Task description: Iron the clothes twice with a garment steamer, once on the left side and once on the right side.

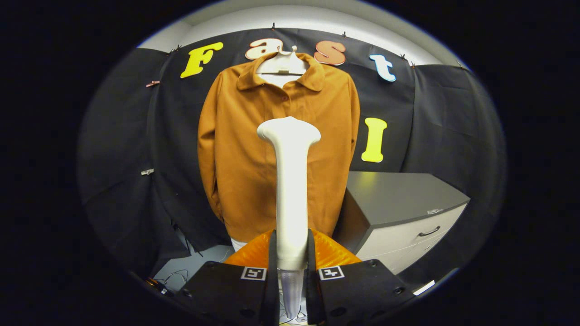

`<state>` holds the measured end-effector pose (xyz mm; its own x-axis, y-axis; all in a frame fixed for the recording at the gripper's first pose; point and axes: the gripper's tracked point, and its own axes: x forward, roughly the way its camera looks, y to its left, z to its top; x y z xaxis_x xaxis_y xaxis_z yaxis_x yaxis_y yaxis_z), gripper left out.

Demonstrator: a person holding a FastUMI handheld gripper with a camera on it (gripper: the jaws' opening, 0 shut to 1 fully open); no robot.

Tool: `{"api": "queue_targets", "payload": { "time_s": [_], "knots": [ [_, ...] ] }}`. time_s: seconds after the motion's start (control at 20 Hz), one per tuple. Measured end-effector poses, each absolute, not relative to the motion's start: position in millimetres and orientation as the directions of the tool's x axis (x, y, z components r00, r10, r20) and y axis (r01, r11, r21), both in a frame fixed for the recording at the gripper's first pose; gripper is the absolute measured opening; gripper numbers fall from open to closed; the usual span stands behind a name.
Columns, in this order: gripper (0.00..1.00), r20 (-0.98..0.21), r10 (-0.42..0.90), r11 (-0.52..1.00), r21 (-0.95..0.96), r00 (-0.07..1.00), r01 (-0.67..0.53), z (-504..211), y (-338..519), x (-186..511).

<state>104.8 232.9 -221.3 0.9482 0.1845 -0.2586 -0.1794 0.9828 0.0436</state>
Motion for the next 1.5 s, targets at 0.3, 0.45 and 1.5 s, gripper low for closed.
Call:
{"api": "queue_targets", "payload": {
  "time_s": [0.3,0.45,1.5],
  "knots": [
    [0.27,-0.160,0.151,0.988,0.062,0.975,-0.143,-161.0,197.3,91.9],
    [0.27,-0.124,0.135,0.990,0.051,0.983,-0.129,-138.0,182.2,83.8],
    [0.27,0.045,0.075,0.993,0.090,0.996,-0.079,-34.0,137.1,28.7]
  ]
}}
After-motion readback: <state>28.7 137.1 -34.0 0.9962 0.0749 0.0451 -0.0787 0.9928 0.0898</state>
